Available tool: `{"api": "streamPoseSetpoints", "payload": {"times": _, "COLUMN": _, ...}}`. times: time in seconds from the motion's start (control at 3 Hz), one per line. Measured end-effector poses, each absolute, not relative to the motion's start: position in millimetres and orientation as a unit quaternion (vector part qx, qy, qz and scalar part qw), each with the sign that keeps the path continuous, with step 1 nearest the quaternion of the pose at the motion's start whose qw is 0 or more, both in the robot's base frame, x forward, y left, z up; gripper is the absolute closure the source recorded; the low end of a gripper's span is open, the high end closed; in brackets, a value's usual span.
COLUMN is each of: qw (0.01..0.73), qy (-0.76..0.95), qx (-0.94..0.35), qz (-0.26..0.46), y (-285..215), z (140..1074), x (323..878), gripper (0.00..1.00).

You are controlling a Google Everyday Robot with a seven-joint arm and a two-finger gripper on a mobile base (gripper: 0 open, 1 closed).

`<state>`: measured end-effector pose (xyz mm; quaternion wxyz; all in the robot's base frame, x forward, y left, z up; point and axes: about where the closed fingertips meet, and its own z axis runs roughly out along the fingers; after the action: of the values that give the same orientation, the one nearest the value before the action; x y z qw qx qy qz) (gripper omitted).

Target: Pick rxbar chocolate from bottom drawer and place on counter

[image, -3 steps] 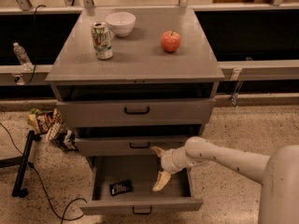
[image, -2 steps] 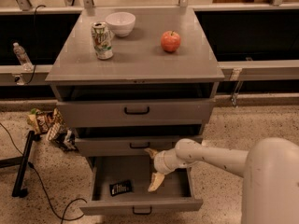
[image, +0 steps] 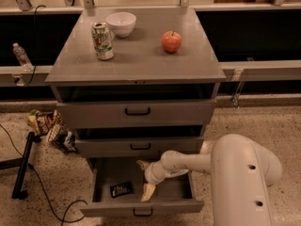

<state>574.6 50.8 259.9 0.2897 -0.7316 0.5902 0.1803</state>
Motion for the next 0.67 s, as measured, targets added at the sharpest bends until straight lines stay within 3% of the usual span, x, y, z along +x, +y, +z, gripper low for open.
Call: {"api": "streamPoseSetpoints", "payload": {"times": 0.67, "qw": 0.294, "qy": 0.58, "qx": -0.735, "qz": 0.192, "y": 64.1, "z": 245.4, "x": 575.7, "gripper": 0.02}}
